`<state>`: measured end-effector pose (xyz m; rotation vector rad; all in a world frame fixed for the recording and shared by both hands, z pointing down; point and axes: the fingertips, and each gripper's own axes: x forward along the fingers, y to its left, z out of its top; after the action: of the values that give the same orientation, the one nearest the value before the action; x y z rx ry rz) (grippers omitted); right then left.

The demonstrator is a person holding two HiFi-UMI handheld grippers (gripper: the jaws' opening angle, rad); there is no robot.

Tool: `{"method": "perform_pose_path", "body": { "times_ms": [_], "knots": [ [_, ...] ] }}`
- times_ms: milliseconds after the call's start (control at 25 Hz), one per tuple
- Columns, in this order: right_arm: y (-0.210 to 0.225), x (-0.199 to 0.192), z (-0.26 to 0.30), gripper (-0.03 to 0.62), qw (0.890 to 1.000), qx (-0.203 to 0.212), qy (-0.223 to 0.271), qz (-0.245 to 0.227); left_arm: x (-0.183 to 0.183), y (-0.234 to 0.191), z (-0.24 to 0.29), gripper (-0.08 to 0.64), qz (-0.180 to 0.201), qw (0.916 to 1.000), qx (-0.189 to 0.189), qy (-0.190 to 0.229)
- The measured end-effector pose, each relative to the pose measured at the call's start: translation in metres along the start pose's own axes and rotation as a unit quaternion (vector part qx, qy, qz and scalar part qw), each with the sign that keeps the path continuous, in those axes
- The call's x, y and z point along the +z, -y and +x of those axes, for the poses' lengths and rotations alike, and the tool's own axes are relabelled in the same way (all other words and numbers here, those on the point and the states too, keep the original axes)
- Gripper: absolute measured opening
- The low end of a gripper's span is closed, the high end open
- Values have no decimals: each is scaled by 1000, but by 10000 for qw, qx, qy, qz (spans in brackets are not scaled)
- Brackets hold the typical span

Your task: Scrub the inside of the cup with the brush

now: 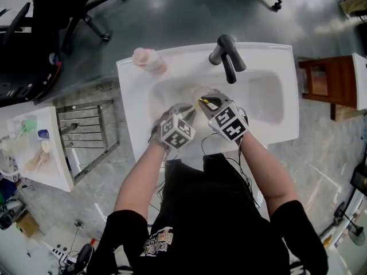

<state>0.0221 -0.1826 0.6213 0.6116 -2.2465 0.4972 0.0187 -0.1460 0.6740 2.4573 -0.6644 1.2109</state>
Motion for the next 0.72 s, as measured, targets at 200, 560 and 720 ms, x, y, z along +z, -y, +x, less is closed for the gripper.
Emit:
{"method": "perform_pose_path", "body": {
  "times_ms": [200,560,720],
  "knots": [
    [12,7,2,37,9995,-195,230,122,0,0,1,46,16,10000,2,-1],
    [33,8,-1,37,9963,-789,328,-126,-1,1,1,44,-6,10000,-27,-8],
    [35,7,-4,37,9955,-861,125,-368,0,1,0,44,-17,10000,-35,-4]
  ]
}}
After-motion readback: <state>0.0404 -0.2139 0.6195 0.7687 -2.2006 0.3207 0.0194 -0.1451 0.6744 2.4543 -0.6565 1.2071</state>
